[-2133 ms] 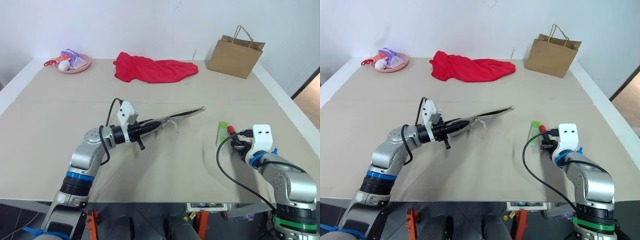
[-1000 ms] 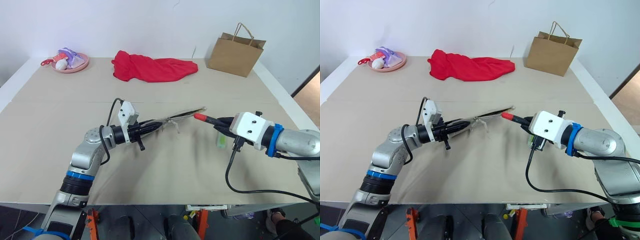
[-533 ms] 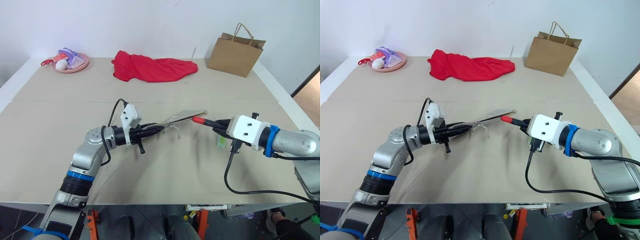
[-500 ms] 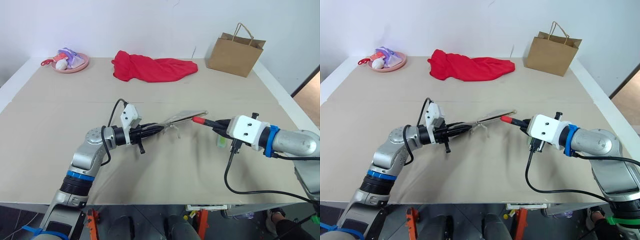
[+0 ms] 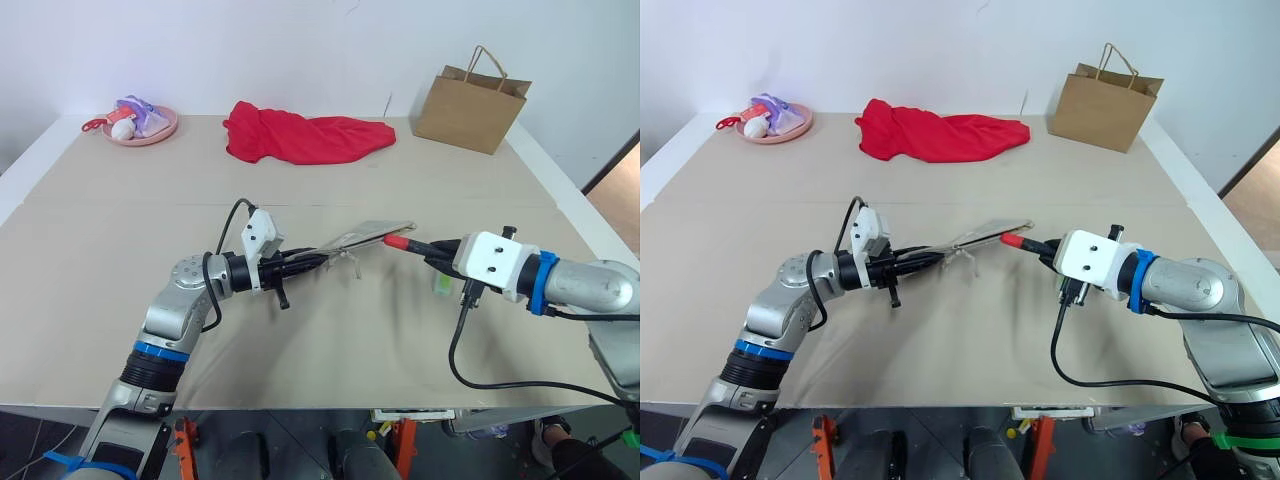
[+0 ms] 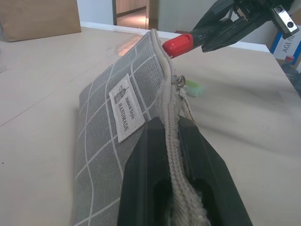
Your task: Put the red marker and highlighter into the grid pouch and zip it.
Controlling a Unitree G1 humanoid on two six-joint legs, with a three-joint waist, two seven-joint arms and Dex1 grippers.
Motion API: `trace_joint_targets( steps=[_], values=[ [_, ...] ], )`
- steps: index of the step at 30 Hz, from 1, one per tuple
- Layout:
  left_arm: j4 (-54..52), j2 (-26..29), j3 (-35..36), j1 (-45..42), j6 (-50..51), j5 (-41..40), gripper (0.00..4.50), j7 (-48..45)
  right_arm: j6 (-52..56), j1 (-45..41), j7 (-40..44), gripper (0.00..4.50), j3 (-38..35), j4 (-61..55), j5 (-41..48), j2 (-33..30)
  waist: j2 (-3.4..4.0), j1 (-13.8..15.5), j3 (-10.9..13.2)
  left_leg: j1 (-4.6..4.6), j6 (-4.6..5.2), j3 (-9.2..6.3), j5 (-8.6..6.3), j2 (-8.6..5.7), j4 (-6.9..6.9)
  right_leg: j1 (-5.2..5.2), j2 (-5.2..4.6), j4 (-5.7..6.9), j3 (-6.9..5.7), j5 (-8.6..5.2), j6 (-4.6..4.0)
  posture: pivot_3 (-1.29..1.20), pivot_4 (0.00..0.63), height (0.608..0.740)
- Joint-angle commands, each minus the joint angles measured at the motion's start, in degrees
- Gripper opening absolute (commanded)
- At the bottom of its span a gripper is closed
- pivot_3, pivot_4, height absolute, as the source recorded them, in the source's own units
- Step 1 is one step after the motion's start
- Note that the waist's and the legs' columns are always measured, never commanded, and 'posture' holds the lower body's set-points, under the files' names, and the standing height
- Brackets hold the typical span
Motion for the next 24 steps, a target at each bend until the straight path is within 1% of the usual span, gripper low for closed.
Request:
trace_joint_targets(
  steps=[1,8,14,19,24],
  values=[
    [-1.0,0.8,0.0,0.3,-1.2,0.1,0.0,-0.6,0.4,-1.7,0.2,0.56,-2.9,-1.3,1.5,0.2,0.0,0.0,0.0,0.0,0.0,0.0,0.0,0.0,0.0,0.0,0.0,0.0,0.0,0.0,0.0,0.0,0.15,0.74],
    [-0.9,0.8,-0.1,0.3,-1.5,0.4,0.0,-0.9,0.5,-2.0,-0.1,0.56,-1.9,-0.7,1.1,0.4,0.0,0.0,0.0,0.0,0.0,0.0,0.0,0.0,0.01,0.0,0.0,0.01,0.0,0.0,0.0,0.0,0.15,0.74],
    [-0.6,0.5,-0.1,0.0,-1.7,0.4,0.0,-1.0,-1.4,-2.6,-0.1,0.56,1.4,0.7,-2.3,0.8,0.01,0.0,0.0,0.01,0.0,0.01,0.0,0.0,0.02,0.0,0.0,0.01,0.0,0.01,-0.01,0.0,0.15,0.74],
    [-0.7,0.2,0.1,-0.3,-1.4,0.2,0.0,-0.9,-2.9,-2.7,-0.1,0.56,2.7,2.2,-4.6,1.0,0.01,0.0,0.0,0.01,0.0,0.01,0.0,0.0,0.02,0.0,0.0,0.02,-0.01,0.01,-0.02,0.0,0.15,0.74],
    [-0.5,0.3,0.1,-0.4,-1.2,0.0,0.0,-1.2,-5.2,-6.2,0.3,0.56,6.1,4.7,-7.3,2.3,0.02,0.0,0.0,0.02,0.0,0.03,0.0,0.02,0.04,0.0,0.02,0.02,0.01,0.04,-0.04,0.0,0.15,0.74]
  ],
)
